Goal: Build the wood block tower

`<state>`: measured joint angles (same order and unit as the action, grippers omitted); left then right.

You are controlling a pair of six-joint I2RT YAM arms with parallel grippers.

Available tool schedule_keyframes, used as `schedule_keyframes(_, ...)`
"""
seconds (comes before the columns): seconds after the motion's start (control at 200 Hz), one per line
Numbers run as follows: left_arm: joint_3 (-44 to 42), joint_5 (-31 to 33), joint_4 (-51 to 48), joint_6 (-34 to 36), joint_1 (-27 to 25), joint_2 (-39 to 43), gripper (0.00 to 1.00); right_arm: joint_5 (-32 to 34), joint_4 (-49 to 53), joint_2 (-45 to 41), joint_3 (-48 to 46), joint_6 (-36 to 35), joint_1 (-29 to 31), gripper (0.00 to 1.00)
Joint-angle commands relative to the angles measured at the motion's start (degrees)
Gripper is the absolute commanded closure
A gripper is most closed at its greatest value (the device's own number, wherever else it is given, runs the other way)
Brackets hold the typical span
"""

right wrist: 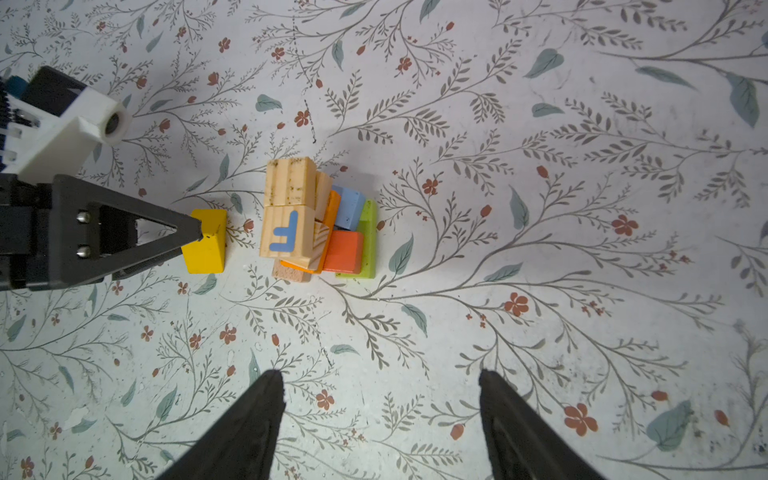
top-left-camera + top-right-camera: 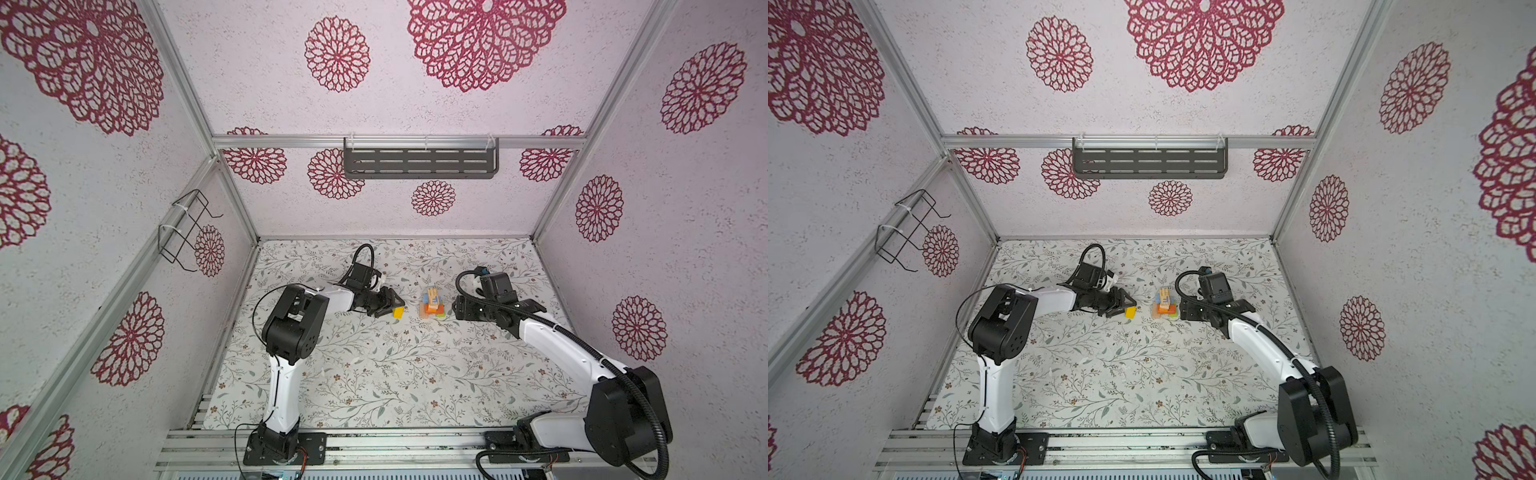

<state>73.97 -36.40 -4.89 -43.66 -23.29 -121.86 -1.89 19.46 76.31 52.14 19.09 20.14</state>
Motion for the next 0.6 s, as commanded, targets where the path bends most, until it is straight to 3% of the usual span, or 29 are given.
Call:
schedule_keyframes(0.0, -1.5, 8.7, -9.5, 3.0, 1.1, 1.1, 0.4, -0.5, 0.5, -0.6, 1.7, -0.4, -0.3, 0.23)
schedule_keyframes(0.245, -4.7, 18.2, -9.8, 3.4, 1.2, 8.7, 0.18, -0.5, 5.0, 0.2, 5.9, -1.7, 0.0, 0.25)
schedule_keyframes(0.455, -7.0, 26.4, -12.9, 4.7, 1.1, 20.4, 0.0, 1.8, 10.1, 2.9, 13.6, -1.4, 3.0, 0.27)
schedule_keyframes(0.595, -8.6, 32.7, -17.2, 6.1, 1.0, 26.8, 0.03, 5.3, 11.6, 6.0, 18.7, 0.0, 6.9, 0.27)
